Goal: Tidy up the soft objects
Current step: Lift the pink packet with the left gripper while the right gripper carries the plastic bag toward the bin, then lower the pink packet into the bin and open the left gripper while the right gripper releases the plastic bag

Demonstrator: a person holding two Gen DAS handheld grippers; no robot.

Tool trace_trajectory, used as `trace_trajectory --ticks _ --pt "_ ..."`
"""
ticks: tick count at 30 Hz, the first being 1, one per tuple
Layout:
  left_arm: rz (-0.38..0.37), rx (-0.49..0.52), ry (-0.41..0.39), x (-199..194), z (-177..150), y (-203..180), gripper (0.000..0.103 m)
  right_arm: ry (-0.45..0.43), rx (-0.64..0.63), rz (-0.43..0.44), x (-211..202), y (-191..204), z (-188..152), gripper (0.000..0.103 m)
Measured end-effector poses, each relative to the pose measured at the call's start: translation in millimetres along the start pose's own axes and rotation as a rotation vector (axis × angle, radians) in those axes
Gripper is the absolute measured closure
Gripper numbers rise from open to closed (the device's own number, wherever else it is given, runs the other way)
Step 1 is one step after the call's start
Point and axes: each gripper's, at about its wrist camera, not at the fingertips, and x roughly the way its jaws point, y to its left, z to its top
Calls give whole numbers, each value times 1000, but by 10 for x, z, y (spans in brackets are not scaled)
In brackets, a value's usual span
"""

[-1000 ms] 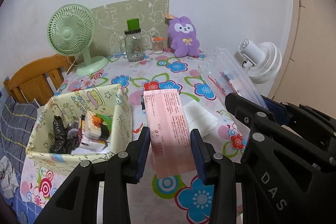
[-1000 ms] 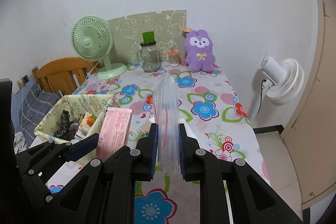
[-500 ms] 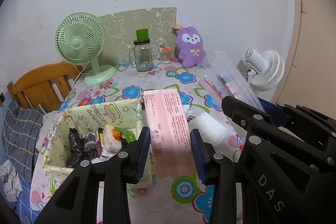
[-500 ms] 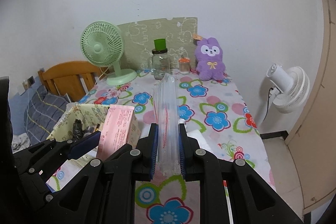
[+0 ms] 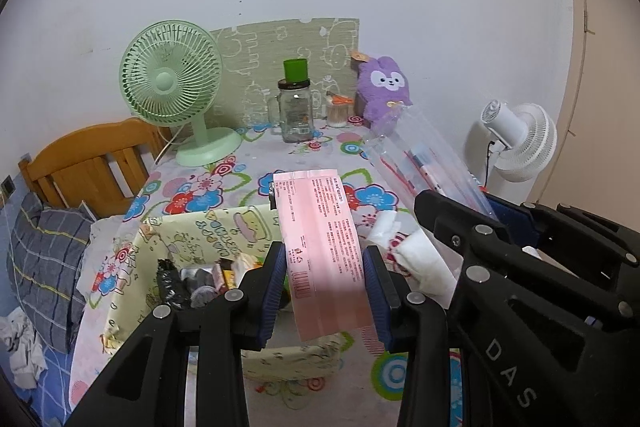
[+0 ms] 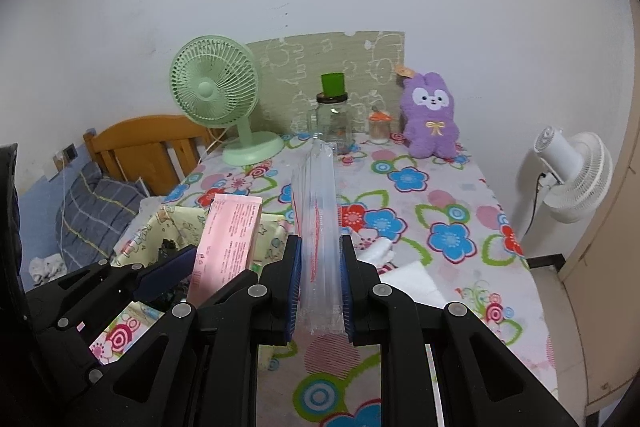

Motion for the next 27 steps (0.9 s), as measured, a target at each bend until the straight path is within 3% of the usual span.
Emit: trace_trajectory --ticks 27 --pt "34 -64 83 392 -180 715 63 107 -46 99 709 601 -42 82"
